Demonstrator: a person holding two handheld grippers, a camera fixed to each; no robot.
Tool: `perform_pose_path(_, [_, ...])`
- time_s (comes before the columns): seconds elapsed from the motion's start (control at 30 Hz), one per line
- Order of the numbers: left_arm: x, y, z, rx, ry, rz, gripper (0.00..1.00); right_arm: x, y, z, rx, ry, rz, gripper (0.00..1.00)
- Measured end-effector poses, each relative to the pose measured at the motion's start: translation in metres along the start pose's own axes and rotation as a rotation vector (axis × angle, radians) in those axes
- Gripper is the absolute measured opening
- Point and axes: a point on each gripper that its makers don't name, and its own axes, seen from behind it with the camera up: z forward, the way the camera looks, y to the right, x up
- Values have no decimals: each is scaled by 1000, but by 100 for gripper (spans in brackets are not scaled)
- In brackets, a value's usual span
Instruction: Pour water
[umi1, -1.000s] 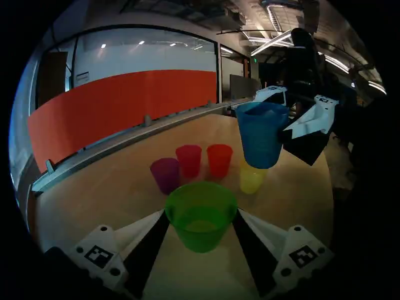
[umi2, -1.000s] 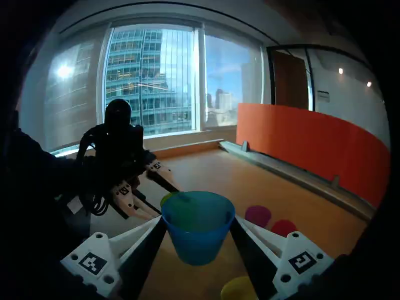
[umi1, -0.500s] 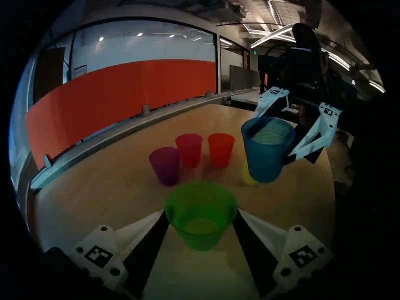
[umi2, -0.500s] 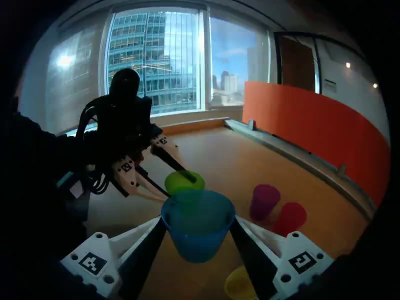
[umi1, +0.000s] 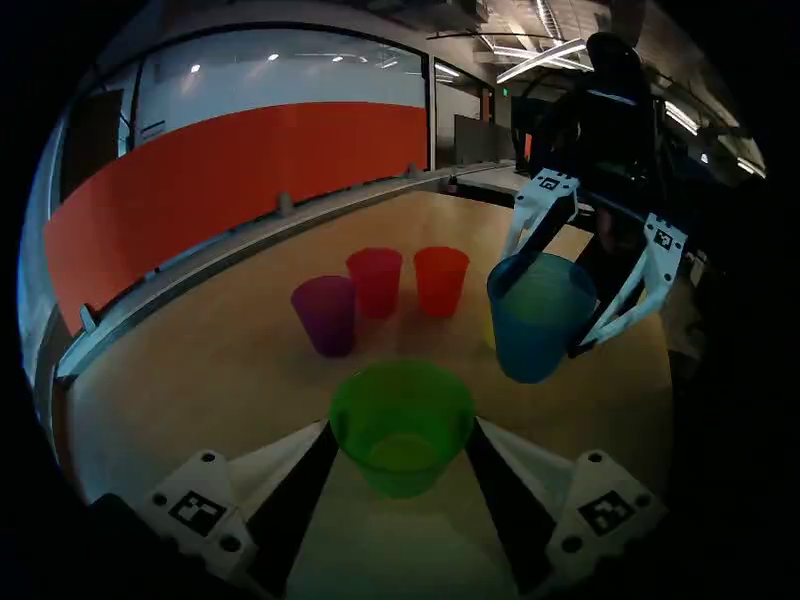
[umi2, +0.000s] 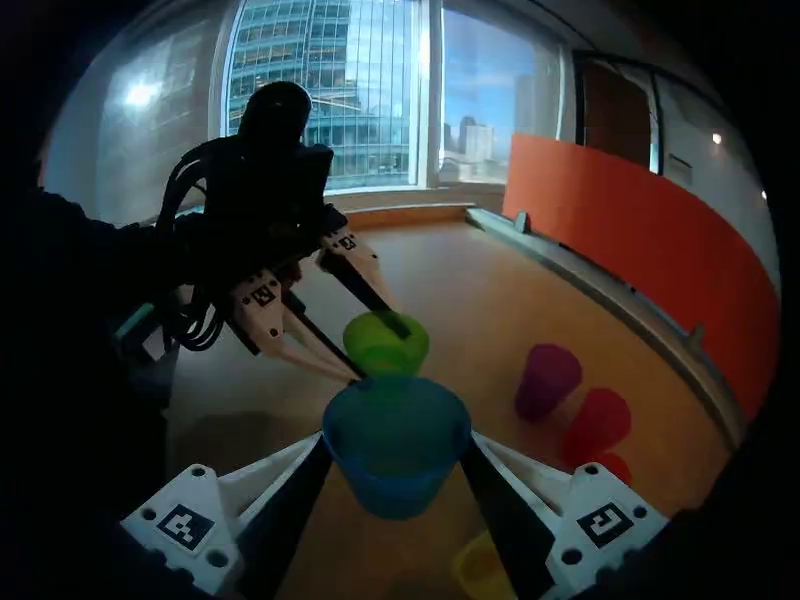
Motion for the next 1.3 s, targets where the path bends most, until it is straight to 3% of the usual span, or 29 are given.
perform_pose_path(0.6, [-21,4,14,-32,-48,11,86,-12,-4,17,16,-22,17,90])
perform_pose_path(1.3, [-32,8,23,-43,-59,7,86,-22,-4,20,6,-38,17,90])
